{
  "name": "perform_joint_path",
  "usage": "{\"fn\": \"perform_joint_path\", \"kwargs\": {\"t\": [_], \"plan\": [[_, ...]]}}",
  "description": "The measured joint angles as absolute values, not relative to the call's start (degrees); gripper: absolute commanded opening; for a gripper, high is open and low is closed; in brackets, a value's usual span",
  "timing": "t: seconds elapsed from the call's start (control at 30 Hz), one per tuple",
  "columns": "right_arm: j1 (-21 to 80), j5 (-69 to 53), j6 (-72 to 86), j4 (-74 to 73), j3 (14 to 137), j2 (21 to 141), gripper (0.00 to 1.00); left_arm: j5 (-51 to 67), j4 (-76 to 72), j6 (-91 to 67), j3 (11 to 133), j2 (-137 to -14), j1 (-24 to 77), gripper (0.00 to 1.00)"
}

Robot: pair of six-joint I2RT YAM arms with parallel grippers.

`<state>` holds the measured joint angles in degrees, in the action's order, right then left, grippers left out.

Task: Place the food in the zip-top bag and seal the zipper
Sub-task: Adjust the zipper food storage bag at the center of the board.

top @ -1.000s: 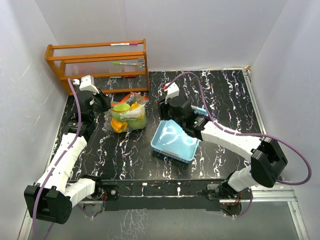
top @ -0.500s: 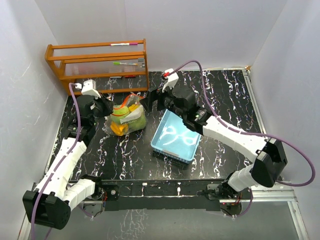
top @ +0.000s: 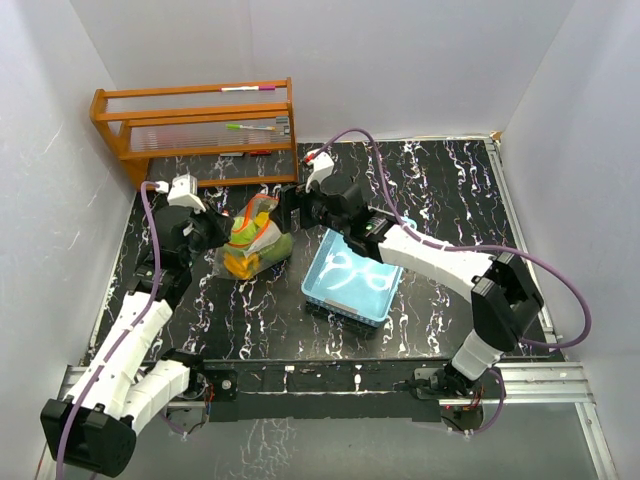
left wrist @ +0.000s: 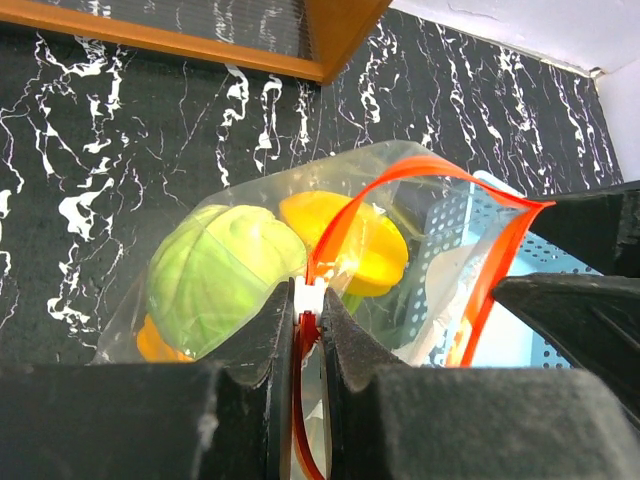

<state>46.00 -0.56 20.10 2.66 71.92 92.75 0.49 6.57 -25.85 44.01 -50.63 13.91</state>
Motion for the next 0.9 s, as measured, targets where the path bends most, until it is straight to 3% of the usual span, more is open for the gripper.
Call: {"fn": "perform_joint_path", "kwargs": {"t": [0.3, 0.9], "plan": [[46.0, -0.56, 20.29, 3.29, 74.26, 95.46, 0.84, 0.47, 8.38, -25.78, 43.79, -48.82, 15.57, 0.0], [46.0, -2.52, 24.93, 5.45, 81.93, 99.74, 0.82, 3.25, 7.75, -27.75, 38.76, -45.93, 17.28, 0.0]]}}
